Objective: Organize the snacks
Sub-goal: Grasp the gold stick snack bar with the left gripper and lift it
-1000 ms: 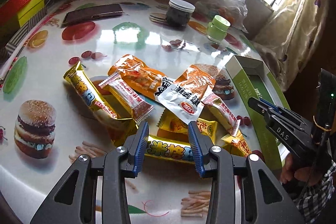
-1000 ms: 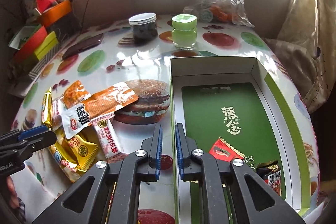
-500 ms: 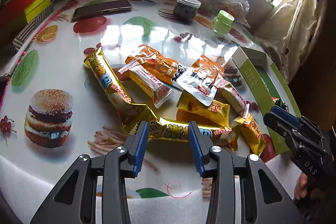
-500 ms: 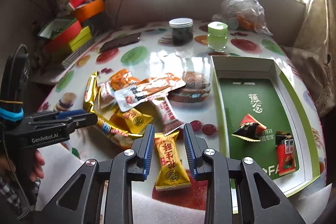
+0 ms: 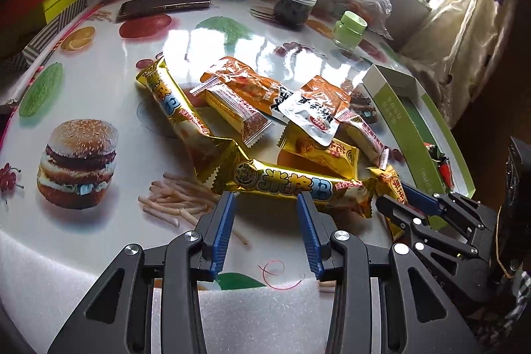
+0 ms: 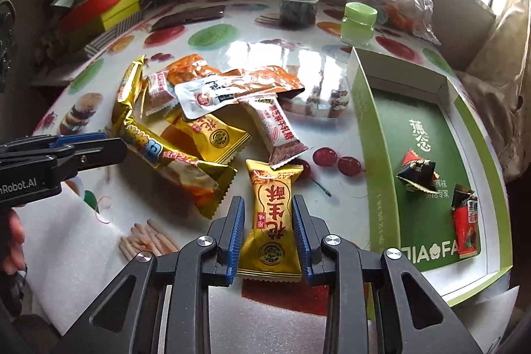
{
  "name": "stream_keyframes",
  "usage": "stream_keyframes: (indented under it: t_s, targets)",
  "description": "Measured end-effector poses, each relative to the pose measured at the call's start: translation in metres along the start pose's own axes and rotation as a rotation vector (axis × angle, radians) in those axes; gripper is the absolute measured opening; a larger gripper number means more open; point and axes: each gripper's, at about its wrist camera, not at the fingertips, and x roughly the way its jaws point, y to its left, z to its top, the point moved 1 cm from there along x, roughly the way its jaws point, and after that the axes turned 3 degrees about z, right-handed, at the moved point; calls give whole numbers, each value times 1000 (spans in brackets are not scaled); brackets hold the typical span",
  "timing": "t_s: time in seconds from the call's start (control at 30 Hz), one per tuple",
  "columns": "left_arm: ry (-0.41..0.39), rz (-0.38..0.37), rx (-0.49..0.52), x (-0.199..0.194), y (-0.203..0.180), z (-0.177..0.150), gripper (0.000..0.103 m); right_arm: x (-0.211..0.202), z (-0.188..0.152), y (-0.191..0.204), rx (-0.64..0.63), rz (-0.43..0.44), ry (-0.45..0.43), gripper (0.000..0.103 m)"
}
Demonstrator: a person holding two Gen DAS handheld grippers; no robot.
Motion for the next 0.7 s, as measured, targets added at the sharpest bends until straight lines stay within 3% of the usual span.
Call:
stream_keyframes:
  t_s: [0.3,0.5,0.57,0.6,0.7]
  targets:
    - [19,-67,-73,1,7,2,40,1,0,21,-5,102,-5,21]
    - [42,-58,-154,9,19,5,40,1,2,40,-59,144,-11,21]
    - [47,-54,-173,11,21,8,45,2,2,42,-72,154,-8,21]
    - [47,-40,-179,13,22,10,52,2,2,42,-74,157,-7,21]
    - [51,-27,-182,18,20,12,53,-2,0,43,-83,181,-20,21]
